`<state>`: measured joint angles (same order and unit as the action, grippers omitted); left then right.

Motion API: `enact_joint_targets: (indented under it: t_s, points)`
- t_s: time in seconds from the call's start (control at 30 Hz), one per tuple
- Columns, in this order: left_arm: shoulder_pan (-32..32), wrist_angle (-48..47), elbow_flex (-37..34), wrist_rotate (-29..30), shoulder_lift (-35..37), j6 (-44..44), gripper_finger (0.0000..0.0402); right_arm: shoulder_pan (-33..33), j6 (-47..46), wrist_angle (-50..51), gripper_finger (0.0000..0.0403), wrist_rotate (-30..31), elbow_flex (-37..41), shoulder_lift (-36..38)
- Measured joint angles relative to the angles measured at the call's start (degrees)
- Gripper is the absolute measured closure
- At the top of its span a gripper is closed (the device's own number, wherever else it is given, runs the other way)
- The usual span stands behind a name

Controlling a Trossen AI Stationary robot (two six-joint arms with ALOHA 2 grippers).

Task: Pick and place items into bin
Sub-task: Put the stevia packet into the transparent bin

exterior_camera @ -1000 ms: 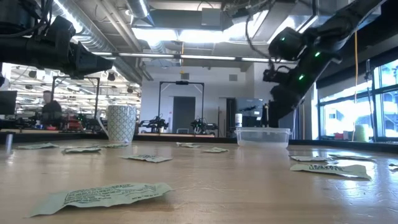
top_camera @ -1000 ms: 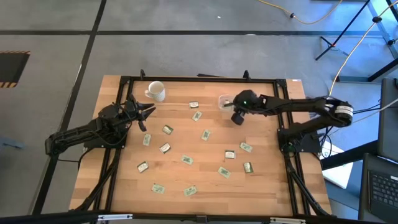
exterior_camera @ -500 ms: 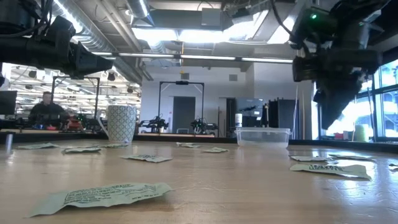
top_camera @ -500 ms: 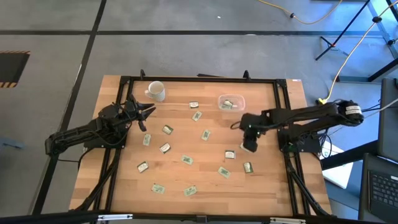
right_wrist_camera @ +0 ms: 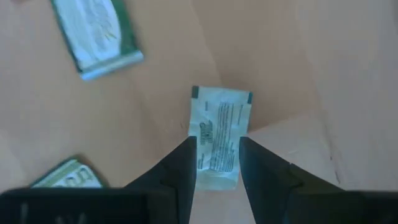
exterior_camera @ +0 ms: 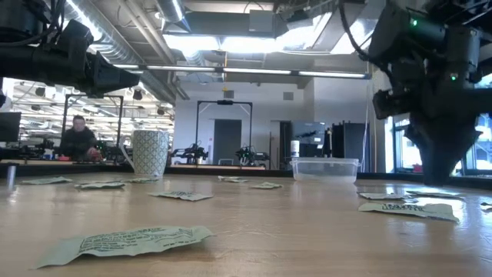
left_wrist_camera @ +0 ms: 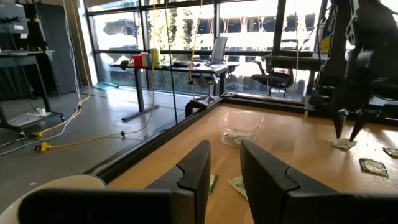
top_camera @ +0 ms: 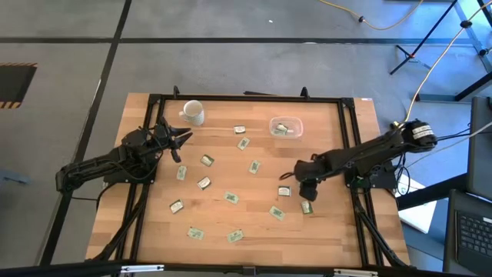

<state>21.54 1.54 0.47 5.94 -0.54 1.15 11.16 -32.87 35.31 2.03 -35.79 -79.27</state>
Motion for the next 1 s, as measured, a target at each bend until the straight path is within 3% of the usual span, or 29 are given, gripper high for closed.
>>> enact_joint_targets:
  t_s: [0.27,0.8,1.0]
  points:
    - [0.0,0.0,0.0,0.0,0.0,0.0,0.0320,0.0,-0.1,-0.3,0.0279,0.1,-0.4,-5.2]
    - [0.0,0.0,0.0,0.0,0.0,0.0,0.0320,0.0,0.3,0.2,0.0358,0.5,-0.9,-4.5]
    - [0.0,0.0,0.0,0.0,0.0,0.0,0.0320,-0.3,5.1,1.5,0.0367,5.4,-5.2,-1.5]
